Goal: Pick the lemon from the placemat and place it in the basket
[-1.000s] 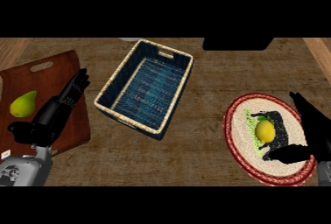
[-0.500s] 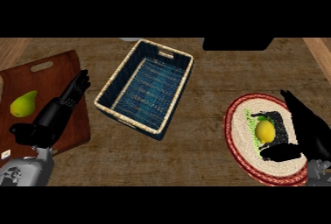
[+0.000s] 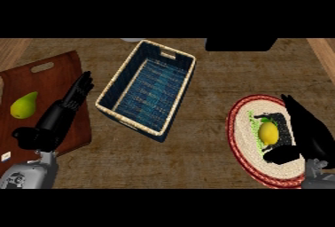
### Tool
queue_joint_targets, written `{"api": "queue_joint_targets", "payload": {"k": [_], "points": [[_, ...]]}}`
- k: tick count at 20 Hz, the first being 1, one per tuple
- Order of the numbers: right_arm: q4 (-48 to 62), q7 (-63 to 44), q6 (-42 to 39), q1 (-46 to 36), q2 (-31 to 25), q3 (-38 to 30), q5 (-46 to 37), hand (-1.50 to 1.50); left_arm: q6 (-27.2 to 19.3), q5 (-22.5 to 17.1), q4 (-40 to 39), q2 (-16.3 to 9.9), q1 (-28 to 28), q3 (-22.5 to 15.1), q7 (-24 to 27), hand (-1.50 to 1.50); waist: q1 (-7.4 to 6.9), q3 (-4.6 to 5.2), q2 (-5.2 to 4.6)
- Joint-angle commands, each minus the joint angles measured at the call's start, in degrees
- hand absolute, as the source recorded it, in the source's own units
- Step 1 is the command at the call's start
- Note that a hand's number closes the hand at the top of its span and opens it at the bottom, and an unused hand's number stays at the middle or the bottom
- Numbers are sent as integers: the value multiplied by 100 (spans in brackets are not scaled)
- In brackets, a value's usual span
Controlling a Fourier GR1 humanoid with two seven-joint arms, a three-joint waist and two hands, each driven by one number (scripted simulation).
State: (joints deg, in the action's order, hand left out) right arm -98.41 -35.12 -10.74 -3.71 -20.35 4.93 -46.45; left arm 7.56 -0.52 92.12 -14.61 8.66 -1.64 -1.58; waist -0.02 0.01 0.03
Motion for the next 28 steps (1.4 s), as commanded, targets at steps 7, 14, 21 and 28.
{"api": "queue_joint_targets", "payload": {"k": [7, 14, 21, 28], "points": [[781, 91, -257, -760, 297, -372, -285, -150, 287, 56, -75, 136, 151, 316, -39, 0, -6, -1, -2], [1715, 391, 241, -578, 609, -253, -800, -150, 372, 290, -178, 254, -14, 330, 208, 0, -11, -1, -6], [1941, 956, 342, -312, 591, -494, -661, -150, 417, 360, -389, 291, 227, 519, 242, 0, 6, -1, -6], [2569, 1052, -367, -844, 394, -427, -684, 150, 502, 403, -334, 287, 335, 513, 185, 0, -17, -2, -14]]}}
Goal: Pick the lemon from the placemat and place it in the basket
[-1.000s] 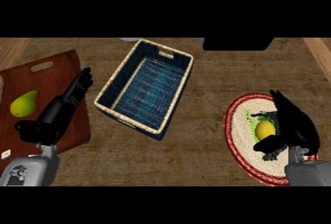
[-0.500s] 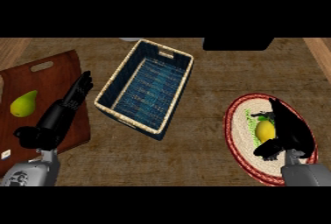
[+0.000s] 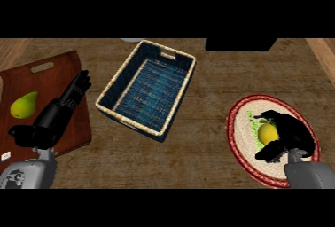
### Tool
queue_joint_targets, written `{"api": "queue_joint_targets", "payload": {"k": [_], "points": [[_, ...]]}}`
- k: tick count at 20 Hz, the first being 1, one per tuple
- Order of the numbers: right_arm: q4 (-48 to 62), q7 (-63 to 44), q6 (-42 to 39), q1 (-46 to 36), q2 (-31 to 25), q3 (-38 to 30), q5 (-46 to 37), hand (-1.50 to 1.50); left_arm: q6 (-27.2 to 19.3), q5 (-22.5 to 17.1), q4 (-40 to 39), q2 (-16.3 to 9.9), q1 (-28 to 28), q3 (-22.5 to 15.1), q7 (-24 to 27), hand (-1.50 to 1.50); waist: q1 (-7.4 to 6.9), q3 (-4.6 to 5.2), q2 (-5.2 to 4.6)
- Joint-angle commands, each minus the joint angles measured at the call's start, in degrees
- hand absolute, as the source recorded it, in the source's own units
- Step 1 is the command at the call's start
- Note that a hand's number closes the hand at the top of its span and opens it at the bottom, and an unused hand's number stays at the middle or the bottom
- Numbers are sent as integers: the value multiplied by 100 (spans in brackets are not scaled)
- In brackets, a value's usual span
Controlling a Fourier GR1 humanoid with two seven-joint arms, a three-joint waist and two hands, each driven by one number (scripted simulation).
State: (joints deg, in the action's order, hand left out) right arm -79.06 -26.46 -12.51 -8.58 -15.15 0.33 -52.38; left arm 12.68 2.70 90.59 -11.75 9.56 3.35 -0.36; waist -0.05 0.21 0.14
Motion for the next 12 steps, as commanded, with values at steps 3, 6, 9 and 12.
{"api": "queue_joint_targets", "payload": {"k": [3, 6, 9, 12], "points": [[224, 262, 55, 102, 103, 160, -203, 150, -124, 204, -259, 178, 190, -22, 126, 0, 10, -21, -15], [540, 321, 355, 73, 107, 251, -486, 150, -90, 188, -48, 177, -54, -34, 153, 0, -6, -22, -15], [724, 796, 314, -146, -225, 367, -632, 150, 8, 20, 88, 172, 174, -42, -356, 0, -13, -24, -19], [790, 638, 426, -310, -170, 473, -916, 150, 174, -37, -30, 7, 199, 86, -149, 0, -22, -22, -19]]}}
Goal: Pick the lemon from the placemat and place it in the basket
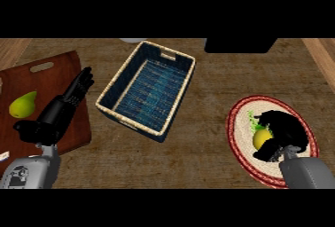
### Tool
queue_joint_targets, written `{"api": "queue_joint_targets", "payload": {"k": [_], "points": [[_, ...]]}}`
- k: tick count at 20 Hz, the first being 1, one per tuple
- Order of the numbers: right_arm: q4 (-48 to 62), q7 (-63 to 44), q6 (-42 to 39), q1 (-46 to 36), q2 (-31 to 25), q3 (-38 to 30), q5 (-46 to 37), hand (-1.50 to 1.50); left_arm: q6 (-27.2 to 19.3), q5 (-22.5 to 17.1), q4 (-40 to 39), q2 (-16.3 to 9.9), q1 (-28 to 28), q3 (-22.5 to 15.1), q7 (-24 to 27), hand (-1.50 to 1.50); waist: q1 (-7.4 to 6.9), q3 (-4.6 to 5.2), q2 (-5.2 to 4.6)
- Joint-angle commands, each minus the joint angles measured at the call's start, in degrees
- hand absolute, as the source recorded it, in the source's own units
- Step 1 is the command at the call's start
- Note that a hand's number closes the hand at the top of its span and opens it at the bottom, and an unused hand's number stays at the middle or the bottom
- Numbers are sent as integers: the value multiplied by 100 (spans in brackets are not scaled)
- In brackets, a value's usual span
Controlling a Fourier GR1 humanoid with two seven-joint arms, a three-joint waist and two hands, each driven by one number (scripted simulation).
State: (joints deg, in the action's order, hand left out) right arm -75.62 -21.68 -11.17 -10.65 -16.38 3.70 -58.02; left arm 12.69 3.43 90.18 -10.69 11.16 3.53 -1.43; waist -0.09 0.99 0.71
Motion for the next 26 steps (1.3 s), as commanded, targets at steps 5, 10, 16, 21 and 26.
{"api": "queue_joint_targets", "payload": {"k": [5, 10, 16, 21, 26], "points": [[-614, -1702, 60, -707, 1596, 2275, -511, 150, 132, 11, -93, 162, 210, -283, -4, 0, -577, -87, -77], [-767, -2844, 390, -1428, 1626, 3173, -92, 150, 194, 65, -148, 217, 348, -442, -36, 0, -899, -94, -100], [-1250, -3953, 1746, -2055, 1635, 3780, 709, 150, 237, 105, -231, 267, 444, -550, 18, 0, -1004, -103, -118], [-1832, -4416, 2917, -2947, 1637, 3904, 485, 150, 225, 113, -284, 332, 444, -601, -9, 0, -989, -88, -26], [-1904, -5049, 3303, -3660, 1636, 4043, 320, 150, 231, 146, -378, 258, 470, -549, -19, 0, -907, -61, 17]]}}
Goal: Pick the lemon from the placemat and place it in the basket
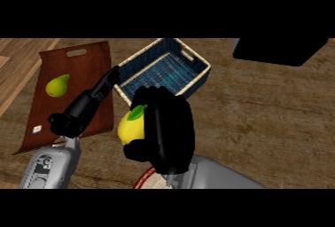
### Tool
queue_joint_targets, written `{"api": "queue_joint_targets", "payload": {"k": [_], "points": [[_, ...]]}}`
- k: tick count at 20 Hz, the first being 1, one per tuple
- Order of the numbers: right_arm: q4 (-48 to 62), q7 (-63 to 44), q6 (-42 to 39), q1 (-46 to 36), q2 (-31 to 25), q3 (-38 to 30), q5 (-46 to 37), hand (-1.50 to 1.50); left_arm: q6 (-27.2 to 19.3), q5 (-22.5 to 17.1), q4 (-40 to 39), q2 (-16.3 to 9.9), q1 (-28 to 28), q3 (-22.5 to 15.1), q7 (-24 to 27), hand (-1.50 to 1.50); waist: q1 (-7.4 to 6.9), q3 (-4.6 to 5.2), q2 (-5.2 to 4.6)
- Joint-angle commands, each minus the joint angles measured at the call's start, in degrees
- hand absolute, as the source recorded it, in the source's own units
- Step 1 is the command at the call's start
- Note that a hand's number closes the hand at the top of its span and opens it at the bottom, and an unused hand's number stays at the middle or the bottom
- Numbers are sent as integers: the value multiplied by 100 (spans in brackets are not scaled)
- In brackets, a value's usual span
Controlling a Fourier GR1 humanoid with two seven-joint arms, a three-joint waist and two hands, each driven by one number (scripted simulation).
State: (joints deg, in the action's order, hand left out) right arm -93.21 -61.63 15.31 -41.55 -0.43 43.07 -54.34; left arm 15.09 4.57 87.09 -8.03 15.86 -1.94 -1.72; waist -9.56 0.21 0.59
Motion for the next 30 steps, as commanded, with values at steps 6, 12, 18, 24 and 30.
{"api": "queue_joint_targets", "payload": {"k": [6, 12, 18, 24, 30], "points": [[100, -1645, 648, -1266, 40, -156, -134, 150, -121, 76, -121, 63, 20, 9, -48, 0, 194, 27, 55], [725, -2084, 399, -2101, 39, -428, -273, 150, -108, 89, -110, -51, -30, 96, 9, 0, 189, 35, 49], [1460, -2351, 376, -2840, 39, -878, -290, 150, -125, 61, -153, -15, 49, 123, 57, 0, 225, 32, -1], [2263, -2355, 672, -3501, 39, -1495, -677, 150, -130, 28, -239, -5, 57, 173, 66, 0, 295, 27, -57], [2981, -2355, 725, -4074, 39, -2008, -1046, 150, -227, 99, -245, -87, 54, 287, 182, 0, 431, 17, -53]]}}
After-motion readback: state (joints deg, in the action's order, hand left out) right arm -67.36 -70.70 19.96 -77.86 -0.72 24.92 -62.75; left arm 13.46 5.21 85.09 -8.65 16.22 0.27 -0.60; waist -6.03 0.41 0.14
